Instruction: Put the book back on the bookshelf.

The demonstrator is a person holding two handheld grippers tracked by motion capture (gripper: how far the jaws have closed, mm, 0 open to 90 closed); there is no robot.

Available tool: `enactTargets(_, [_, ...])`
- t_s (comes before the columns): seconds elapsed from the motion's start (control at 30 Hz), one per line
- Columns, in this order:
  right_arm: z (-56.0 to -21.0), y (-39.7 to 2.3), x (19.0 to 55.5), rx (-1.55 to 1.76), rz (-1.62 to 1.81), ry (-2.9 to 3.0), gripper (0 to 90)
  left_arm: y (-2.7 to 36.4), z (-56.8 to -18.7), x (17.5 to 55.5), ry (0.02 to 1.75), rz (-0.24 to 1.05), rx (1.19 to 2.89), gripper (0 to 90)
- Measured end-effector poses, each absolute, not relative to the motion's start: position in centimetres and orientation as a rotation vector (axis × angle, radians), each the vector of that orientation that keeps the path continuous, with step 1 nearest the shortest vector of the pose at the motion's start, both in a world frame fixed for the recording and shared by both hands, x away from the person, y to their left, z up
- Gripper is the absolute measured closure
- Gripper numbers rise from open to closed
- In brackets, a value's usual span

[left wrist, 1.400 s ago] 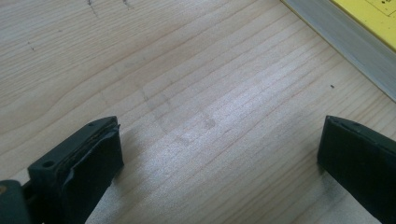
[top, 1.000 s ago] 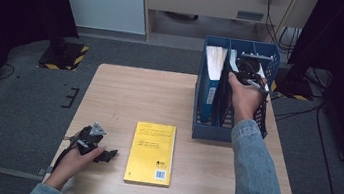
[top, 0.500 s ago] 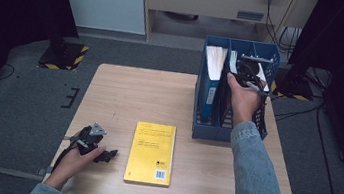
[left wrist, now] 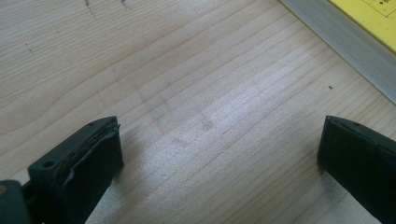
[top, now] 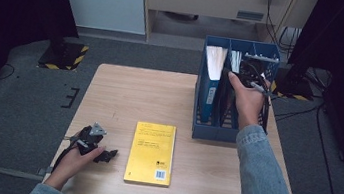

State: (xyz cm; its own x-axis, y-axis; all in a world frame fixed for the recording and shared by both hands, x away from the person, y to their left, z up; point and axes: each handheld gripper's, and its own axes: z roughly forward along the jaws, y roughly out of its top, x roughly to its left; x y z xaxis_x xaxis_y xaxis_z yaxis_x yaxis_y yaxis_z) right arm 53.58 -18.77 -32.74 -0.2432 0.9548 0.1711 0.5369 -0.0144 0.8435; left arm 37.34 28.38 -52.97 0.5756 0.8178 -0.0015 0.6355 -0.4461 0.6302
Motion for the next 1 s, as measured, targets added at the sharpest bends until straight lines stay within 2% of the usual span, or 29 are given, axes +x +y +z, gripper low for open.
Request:
enactTargets(0.23, [-32.0,-19.4,52.8,1.537,1.205,1.804,35.9,28.4,-53.0,37.3,1.157,0.408,2.222,0.0])
enactTargets(1.0, [-32.5,-20.2,51.9,1.564,1.183,1.816,31.6,28.3,-53.0,37.4,1.156,0.410,2.219,0.0])
